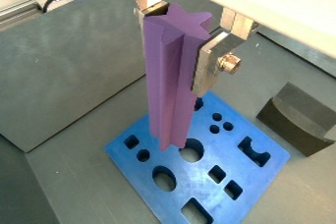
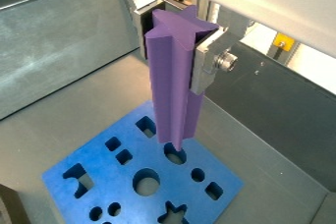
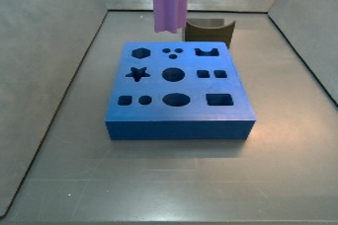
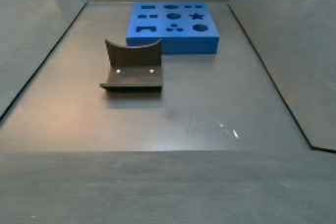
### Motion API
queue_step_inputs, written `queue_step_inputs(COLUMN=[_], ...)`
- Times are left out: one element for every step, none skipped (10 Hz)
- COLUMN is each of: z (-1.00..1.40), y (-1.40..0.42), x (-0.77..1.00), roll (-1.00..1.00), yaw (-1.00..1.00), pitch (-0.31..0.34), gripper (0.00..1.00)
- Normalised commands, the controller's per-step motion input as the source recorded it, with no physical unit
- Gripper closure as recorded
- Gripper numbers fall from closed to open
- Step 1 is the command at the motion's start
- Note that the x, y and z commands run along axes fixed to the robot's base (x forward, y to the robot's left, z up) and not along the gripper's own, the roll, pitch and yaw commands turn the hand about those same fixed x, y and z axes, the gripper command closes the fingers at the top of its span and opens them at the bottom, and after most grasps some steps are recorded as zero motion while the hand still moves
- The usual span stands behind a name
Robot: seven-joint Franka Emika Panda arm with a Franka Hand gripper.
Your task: Insert the star object.
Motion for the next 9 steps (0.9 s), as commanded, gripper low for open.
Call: queue_step_inputs(z=[-0.19,-0.43,-0.59,-0.75,-0.78,-0.78,-0.8,-0.77,-0.65], y=[0.06,0.1,0.15,0.21,0.23,0.24,0.29,0.21,0.18], x=[-0.19,-0.48,-0.46,-0.45,-0.48,-0.5,-0.21,-0.11,-0.12], roll=[0.1,0.09,0.06,0.02,0.02,0.07,0.07,0.13,0.07], yaw=[-0.46,-0.74,-0.75,-0.76,-0.74,-0.7,-0.45,-0.33,-0.23], pitch=[0.0,-0.007,-0.027,-0.054,-0.07,-0.09,-0.133,-0.127,-0.184], gripper=[1.0,1.0,1.0,1.0,1.0,1.0,1.0,1.0,1.0])
